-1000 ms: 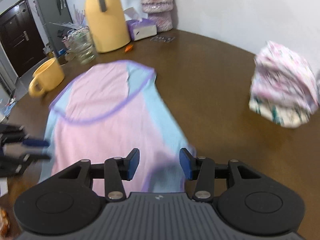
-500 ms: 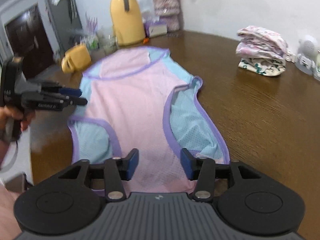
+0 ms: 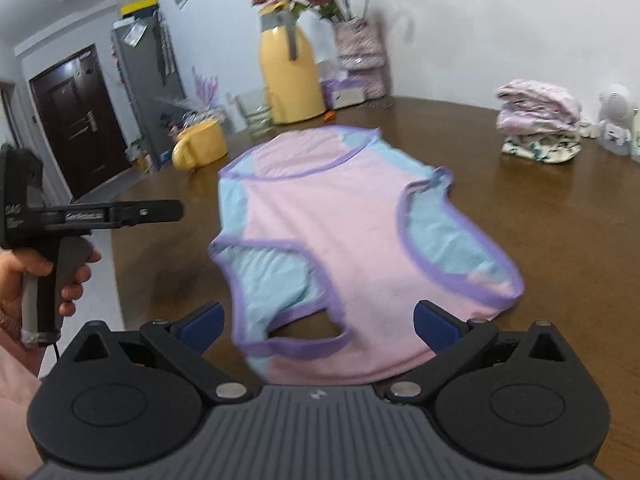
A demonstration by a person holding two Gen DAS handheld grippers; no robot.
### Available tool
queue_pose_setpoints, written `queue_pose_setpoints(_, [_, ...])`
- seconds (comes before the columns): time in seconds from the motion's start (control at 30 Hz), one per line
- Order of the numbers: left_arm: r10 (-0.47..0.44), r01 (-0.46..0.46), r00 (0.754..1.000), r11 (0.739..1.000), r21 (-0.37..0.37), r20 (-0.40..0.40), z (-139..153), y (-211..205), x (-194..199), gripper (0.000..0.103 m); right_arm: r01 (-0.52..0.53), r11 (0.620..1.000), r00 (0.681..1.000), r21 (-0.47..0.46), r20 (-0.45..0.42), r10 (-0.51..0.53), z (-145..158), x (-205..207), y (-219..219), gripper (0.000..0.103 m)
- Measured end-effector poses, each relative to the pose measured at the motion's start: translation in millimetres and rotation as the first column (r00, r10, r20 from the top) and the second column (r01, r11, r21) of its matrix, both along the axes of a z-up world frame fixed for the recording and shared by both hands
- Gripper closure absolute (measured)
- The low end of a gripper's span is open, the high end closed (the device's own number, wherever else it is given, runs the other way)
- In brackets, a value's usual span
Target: Fold clothes
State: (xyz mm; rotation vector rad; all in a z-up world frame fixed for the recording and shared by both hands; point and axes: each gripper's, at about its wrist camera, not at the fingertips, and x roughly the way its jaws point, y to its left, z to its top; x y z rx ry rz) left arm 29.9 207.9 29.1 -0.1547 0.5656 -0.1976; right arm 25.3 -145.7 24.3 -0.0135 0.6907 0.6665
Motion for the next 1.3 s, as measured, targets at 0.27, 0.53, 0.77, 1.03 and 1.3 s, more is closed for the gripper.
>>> queue_pose_setpoints(0.27, [0.018,-0.018,1.000,1.000,-0.019,0.000,-6.7,19.9,-23.1,0.000,-0.034,0.998,0.998,-0.061,0.059,0.038,8.6,-21.0,15.9,0.027])
queue_pose_setpoints(0.53, [-0.007,0.006,1.000,1.000,0.022,0.014,-7.0,29.6,-28.0,0.002,-0.207,0.927,0.969,-0.312,0.064,0.238,-14.7,-15.7,67.1,0.062])
queue_pose_setpoints(0.77, [-0.010,0.009,1.000,0.992,0.123,0.004,-2.4,48.5,32.0,0.037,-0.205,0.918,0.971,-0.340,0.046,0.234,-24.1,-8.2,74.8,0.068])
queue_pose_setpoints(1.03, [-0.032,0.048,0.997,0.961,0.272,-0.064,-13.1,51.1,143.7,0.069,-0.183,0.931,0.982,-0.317,-0.019,0.187,-21.8,4.8,72.0,0.089])
queue_pose_setpoints(1.3, [-0.049,0.082,0.992,0.946,0.313,-0.113,-26.0,46.6,147.9,0.085,-0.207,0.914,0.978,-0.349,-0.051,0.202,-19.2,10.6,62.1,0.095])
